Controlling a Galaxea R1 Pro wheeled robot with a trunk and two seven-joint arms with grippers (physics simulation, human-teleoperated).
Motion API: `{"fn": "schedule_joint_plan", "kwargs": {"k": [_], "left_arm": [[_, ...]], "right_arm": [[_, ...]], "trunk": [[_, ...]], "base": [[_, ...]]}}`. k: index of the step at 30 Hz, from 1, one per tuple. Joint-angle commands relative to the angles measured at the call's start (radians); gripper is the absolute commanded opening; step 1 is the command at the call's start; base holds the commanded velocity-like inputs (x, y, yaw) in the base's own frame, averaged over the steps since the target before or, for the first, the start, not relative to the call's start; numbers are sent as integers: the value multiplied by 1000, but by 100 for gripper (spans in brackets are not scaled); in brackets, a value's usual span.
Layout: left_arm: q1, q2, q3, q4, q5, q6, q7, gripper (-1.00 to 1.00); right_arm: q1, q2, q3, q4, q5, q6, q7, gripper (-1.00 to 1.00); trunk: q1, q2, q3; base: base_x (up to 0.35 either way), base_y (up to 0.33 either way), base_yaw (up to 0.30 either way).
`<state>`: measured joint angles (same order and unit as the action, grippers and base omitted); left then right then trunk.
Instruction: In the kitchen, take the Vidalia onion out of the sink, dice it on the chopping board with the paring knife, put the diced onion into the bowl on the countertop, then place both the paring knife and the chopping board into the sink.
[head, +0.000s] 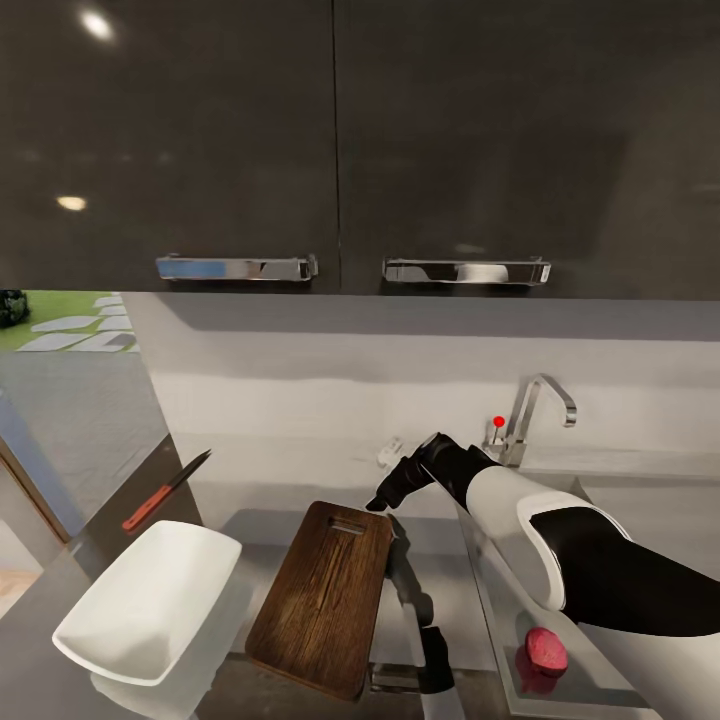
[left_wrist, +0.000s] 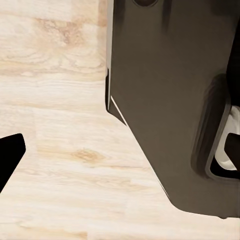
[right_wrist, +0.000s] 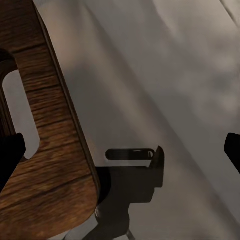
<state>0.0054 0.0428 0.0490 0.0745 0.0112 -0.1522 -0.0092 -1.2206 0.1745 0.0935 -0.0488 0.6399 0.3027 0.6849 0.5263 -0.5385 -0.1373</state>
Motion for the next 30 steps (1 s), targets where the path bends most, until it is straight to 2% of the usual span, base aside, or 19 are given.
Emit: {"fn": "schedule_joint_plan", "kwargs": {"k": [1,10,19,30], "left_arm": [[-1,0,5,2,1,-6,-1,100],[-1,1,5,2,0,-6,-2,100],[-1,3,5,2,1,-6,-26,100],[-1,4,4,2,1,-6,-34,100]], "right_arm": [[0,0,8,-2,-6,7,4,100],[0,0,8,-2,-6,7,4,100],[0,0,8,-2,-5,7,4,100],[0,0,8,-2,-5,7,4,100]], "trunk": [[0,-2,-2],[0,-2,-10],[0,-2,-24],[0,-2,-41]], "base": [[0,0,0],[11,6,0],[89,133,0],[13,24,0]]}}
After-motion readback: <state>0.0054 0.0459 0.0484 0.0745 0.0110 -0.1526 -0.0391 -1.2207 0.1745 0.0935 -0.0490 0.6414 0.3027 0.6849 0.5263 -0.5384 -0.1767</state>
